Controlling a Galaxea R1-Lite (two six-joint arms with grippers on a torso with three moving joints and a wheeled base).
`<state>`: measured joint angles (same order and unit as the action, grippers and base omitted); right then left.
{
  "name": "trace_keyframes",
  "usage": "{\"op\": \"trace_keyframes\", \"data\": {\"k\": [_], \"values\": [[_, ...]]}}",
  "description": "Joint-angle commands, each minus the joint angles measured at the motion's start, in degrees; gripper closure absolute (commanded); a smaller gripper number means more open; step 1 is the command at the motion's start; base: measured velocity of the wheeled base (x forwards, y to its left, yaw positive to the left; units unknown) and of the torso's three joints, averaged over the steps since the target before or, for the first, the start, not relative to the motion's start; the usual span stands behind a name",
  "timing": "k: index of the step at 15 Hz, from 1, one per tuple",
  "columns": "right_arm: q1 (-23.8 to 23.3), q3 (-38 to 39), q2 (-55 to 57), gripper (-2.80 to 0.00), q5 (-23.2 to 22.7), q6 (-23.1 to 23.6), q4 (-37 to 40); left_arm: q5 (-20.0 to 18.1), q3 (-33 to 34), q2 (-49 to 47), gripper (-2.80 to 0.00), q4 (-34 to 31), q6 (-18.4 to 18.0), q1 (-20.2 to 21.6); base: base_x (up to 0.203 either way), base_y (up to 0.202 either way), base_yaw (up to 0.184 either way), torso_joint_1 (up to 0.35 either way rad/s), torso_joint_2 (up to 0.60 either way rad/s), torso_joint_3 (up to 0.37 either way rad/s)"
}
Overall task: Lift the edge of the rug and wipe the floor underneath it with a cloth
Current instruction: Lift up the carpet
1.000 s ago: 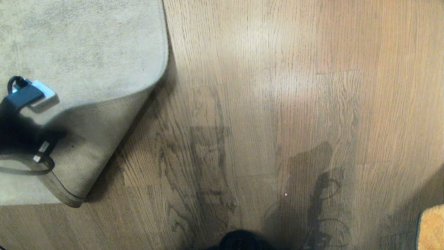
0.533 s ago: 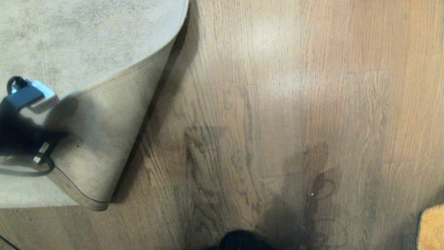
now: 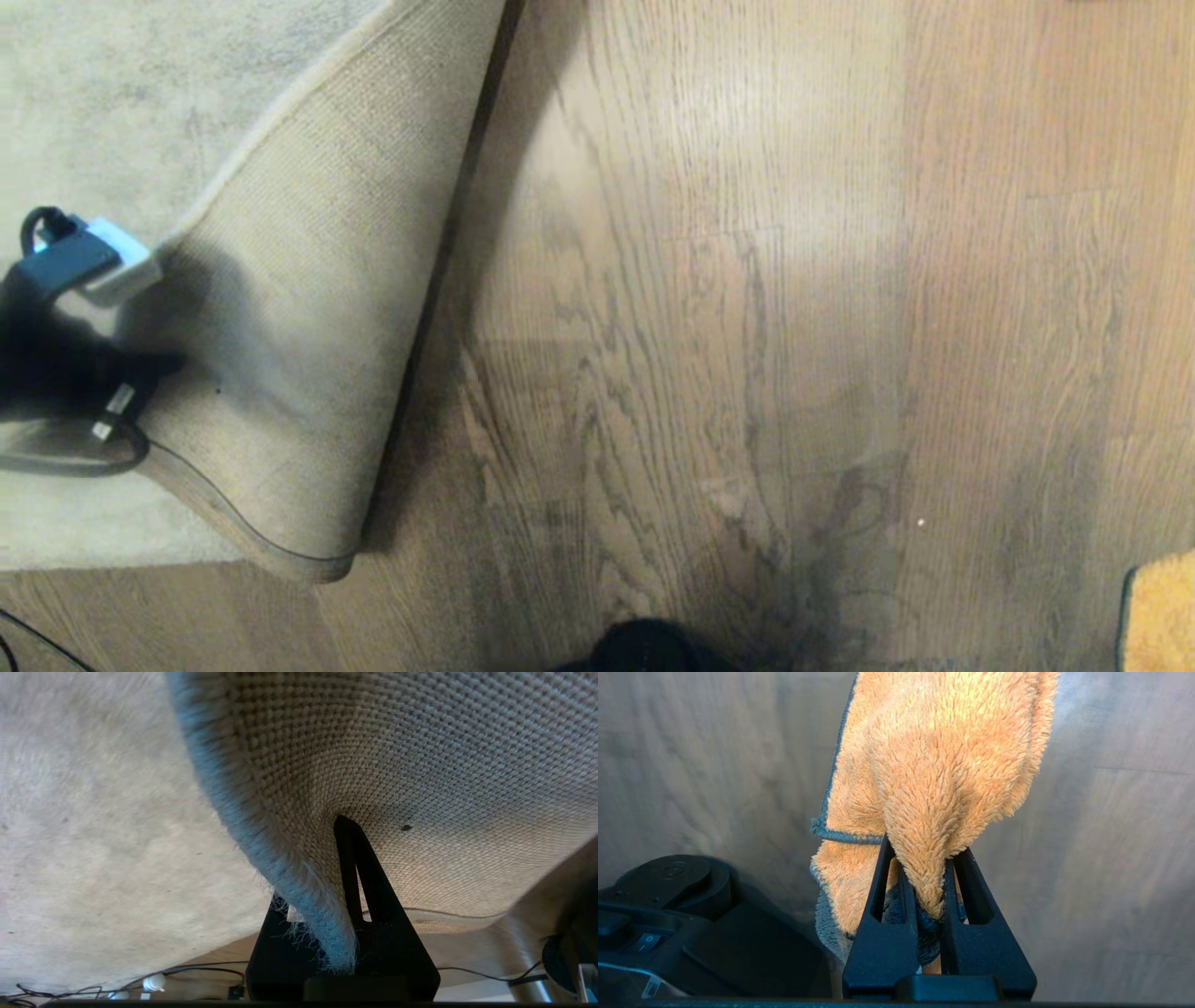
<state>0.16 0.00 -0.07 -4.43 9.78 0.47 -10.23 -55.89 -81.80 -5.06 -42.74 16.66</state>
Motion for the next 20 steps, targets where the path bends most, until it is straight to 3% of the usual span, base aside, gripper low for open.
{"op": "trace_keyframes", "data": {"k": [1, 6, 13, 15, 17, 20], "values": [[0.0, 0.0, 0.1, 0.00, -0.1, 0.1, 0.0, -0.1, 0.3, -0.1, 0.00, 0.0, -0.2, 0.1, 0.000, 0.193, -0.003, 0.003, 0.01, 0.000], [0.0, 0.0, 0.1, 0.00, -0.1, 0.1, 0.0, 0.0, 0.4, 0.6, 0.00, 0.0, -0.2, 0.0, 0.000, 0.159, -0.003, 0.002, 0.00, 0.002], [0.0, 0.0, 0.1, 0.00, -0.1, 0.1, 0.0, -0.1, 2.8, 2.2, 0.00, 0.0, -0.3, -1.0, 0.000, 0.000, 0.000, 0.000, 0.00, 0.000], [0.0, 0.0, 0.1, 0.00, -0.1, 0.1, 0.0, -0.1, 2.8, 2.2, 0.00, 0.0, 1.5, -2.7, 0.000, 0.000, 0.000, 0.000, 0.00, 0.000], [0.0, 0.0, 0.1, 0.00, -0.1, 0.1, 0.0, 0.1, 2.8, 2.5, 0.00, 0.0, 5.6, -4.9, 0.000, 0.000, 0.000, 0.000, 0.00, 0.000], [0.0, 0.0, 0.1, 0.00, -0.1, 0.1, 0.0, 0.2, 3.1, 2.5, 0.00, 0.0, 6.0, -5.4, 0.000, 0.000, 0.000, 0.000, 0.00, 0.000]]}}
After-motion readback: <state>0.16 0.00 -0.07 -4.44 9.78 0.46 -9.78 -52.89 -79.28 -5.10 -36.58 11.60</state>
